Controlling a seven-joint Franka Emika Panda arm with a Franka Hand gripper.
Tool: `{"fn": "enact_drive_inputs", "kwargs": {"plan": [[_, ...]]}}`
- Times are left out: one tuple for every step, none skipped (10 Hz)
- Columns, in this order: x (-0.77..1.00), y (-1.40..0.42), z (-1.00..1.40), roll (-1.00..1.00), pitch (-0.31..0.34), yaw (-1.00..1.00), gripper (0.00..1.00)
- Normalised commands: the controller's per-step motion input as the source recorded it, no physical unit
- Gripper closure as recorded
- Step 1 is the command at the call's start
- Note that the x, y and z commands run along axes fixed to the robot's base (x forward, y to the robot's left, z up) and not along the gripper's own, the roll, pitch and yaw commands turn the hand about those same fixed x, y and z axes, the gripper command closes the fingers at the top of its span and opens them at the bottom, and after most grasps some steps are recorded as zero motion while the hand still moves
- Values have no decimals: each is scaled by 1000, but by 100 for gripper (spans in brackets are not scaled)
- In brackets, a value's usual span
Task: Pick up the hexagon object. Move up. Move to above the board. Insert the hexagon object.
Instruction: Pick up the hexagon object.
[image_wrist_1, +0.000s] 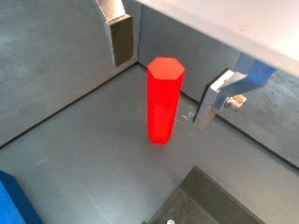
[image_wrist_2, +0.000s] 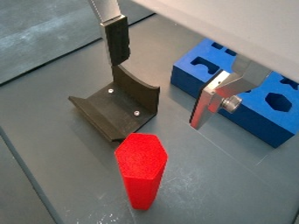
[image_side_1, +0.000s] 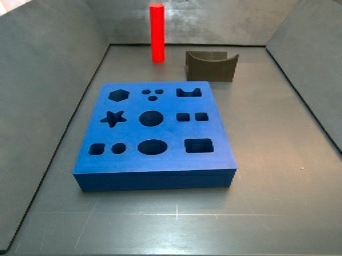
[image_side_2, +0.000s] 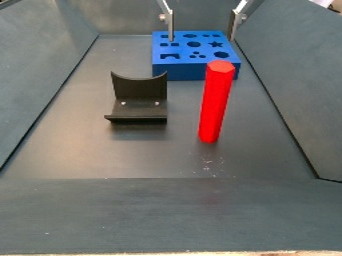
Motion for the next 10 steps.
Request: {"fn": "enact_drive_inputs", "kwargs": {"plan": [[-154,0,0,1,0,-71,0],[-343,311,-74,0,0,0,0],[0,654,-89,0,70,211,0],[-134,549,-49,0,36,143,0],[0,0,0,6,0,0,0],[51,117,-571,-3,-19,-71,0],[269,509,-963,-81,31,0,0],[197,317,-1000,-59,20,0,0],[94,31,-651,-101,-9,0,0],[0,-37,-69,0,-17,0,0]]}}
